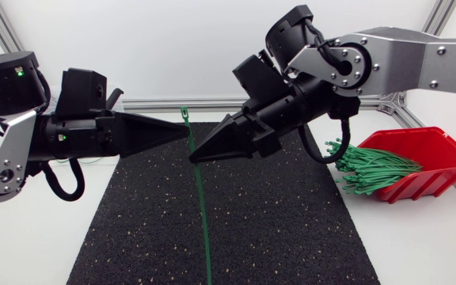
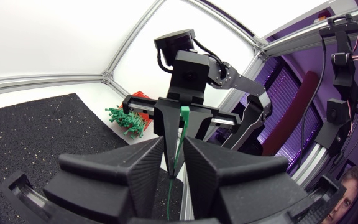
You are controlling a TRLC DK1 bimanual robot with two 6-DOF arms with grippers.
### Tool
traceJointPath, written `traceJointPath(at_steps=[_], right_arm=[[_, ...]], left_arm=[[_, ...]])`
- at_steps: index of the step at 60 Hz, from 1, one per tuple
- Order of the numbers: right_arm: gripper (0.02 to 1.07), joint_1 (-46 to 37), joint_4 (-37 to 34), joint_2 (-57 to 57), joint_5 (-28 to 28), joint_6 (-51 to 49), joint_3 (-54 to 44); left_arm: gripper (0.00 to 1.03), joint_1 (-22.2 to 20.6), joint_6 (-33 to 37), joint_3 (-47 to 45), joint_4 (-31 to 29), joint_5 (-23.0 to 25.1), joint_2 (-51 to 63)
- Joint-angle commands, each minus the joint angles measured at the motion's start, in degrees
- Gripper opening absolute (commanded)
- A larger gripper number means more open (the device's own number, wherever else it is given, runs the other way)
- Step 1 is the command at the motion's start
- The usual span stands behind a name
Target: Take a green cable tie from the red box, thread the tail through the head to close it, then place it in the transparent bin on the left.
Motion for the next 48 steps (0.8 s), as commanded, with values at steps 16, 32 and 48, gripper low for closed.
traceJointPath(at_steps=[16,32,48], right_arm=[[0.08,-0.3,0.83,-0.87,-0.45,0.6,-2.23],[0.08,-0.74,1.45,-1.75,-0.45,0.77,-2.85],[0.08,-1.18,2.42,-2.28,-0.54,1.48,-3.64]], left_arm=[[0.26,-1.26,-1.8,1.09,1.91,-1.26,-0.92],[0.26,-1.7,-2.07,1.0,2.26,-1.7,-0.92],[0.26,-1.78,-2.33,0.91,2.62,-2.23,-0.92]])
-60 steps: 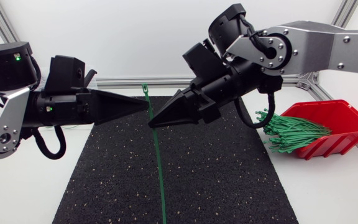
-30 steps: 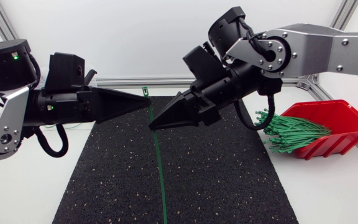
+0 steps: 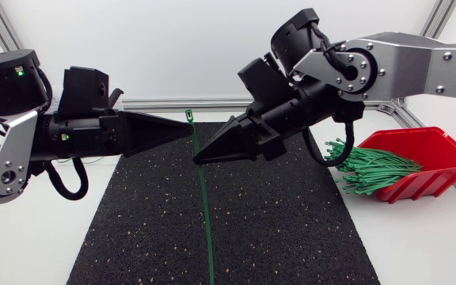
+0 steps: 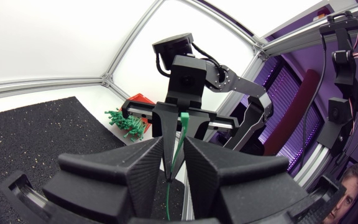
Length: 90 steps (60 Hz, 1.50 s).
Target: Take a green cable tie from the red box, thread the tail through the head to close it, then place it in the transparent bin on the left.
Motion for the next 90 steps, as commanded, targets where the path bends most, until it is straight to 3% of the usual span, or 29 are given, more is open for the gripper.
traceJointPath(at_steps=[1,31,35,90], right_arm=[[0.08,-0.41,0.89,-1.06,-0.52,1.63,-1.59],[0.08,-0.68,5.19,-1.93,-0.61,5.85,-3.08],[0.08,-0.68,5.28,-1.93,-0.61,5.94,-3.26],[0.08,-0.77,5.46,-2.64,-0.61,5.94,-4.22]], left_arm=[[0.26,-0.47,-1.78,0.91,1.17,-0.57,-1.01],[0.23,-1.26,-2.31,0.39,2.14,-1.45,-1.19],[0.18,-1.26,-2.31,0.39,2.23,-1.45,-1.19],[0.14,-1.53,-2.84,0.21,2.76,-2.06,-1.71]])
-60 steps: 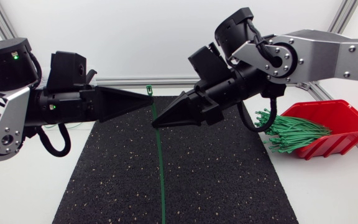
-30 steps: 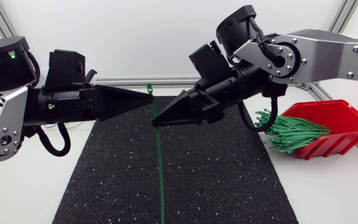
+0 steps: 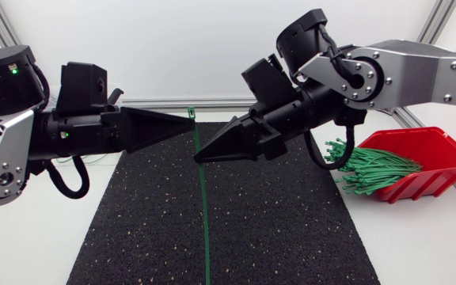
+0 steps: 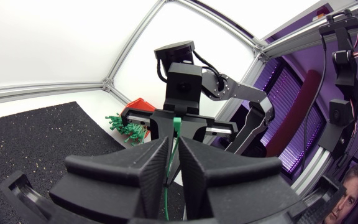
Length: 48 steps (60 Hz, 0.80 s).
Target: Take a green cable tie from the red box, thread the tail through the head to close it, then place it in the transparent bin on the left.
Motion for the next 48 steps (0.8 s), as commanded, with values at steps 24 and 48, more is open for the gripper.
traceJointPath(at_steps=[24,48], right_arm=[[0.08,0.22,0.56,-1.04,-0.41,0.8,-1.84],[0.08,0.75,1.79,-2.18,-0.23,1.77,-2.9]], left_arm=[[0.1,-1.07,-1.46,-0.05,1.29,0.06,-0.6],[0.04,-0.81,-3.13,0.3,2.61,-0.82,0.81]])
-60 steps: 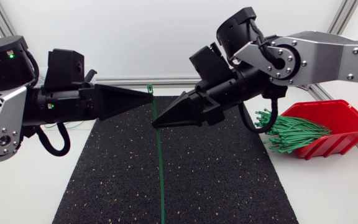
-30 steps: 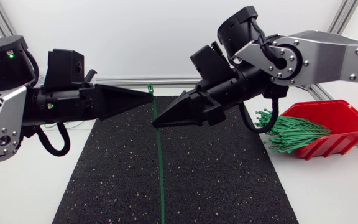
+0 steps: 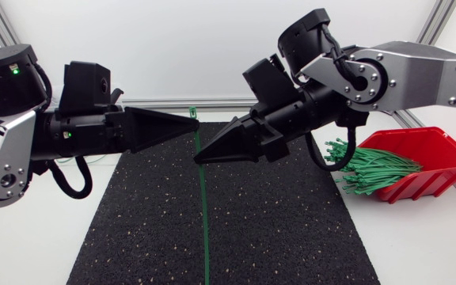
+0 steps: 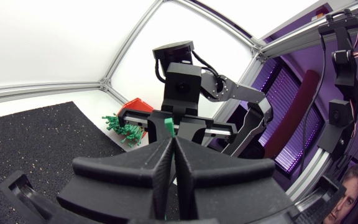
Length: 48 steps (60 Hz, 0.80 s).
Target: Take a green cable tie from the red box, thread the tail through the head to close it, then place it in the transparent bin on the left.
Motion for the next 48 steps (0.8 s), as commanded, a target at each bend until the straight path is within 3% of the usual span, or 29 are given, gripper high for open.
traceJointPath(at_steps=[1,7,11,20,29,32,41,48], right_arm=[[0.08,0.46,0.96,-1.22,-0.06,1.4,-1.89],[0.08,0.73,1.93,-1.49,0.29,1.92,-2.42],[0.15,1.08,2.37,-1.75,2.23,1.92,-2.68],[0.55,0.82,2.1,-3.86,5.65,1.92,-2.42],[0.84,-0.77,0.7,-4.74,9.34,0.87,-1.63],[0.93,-0.85,-1.06,-4.83,12.95,-0.19,-1.36],[1.02,-2.0,-6.24,-4.39,15.15,-3.61,-0.13],[1.02,-1.29,-6.42,-4.91,19.28,-8.89,-0.05]], left_arm=[[0.04,0.46,-1.82,0.3,1.3,-0.23,0.68],[0.04,0.72,-2.35,0.47,1.39,-0.23,1.03],[0.04,0.99,-3.14,0.82,1.39,-0.23,1.29],[0.04,3.54,-5.16,2.23,0.95,1.53,2.0],[0.04,6.88,-5.77,3.64,0.16,3.9,3.31],[0.04,8.55,-5.95,4.6,-0.72,5.13,4.11],[0.04,11.45,-6.3,5.83,-1.78,7.5,6.13],[0.04,12.68,-6.3,6.36,-2.31,9.17,7.8]])
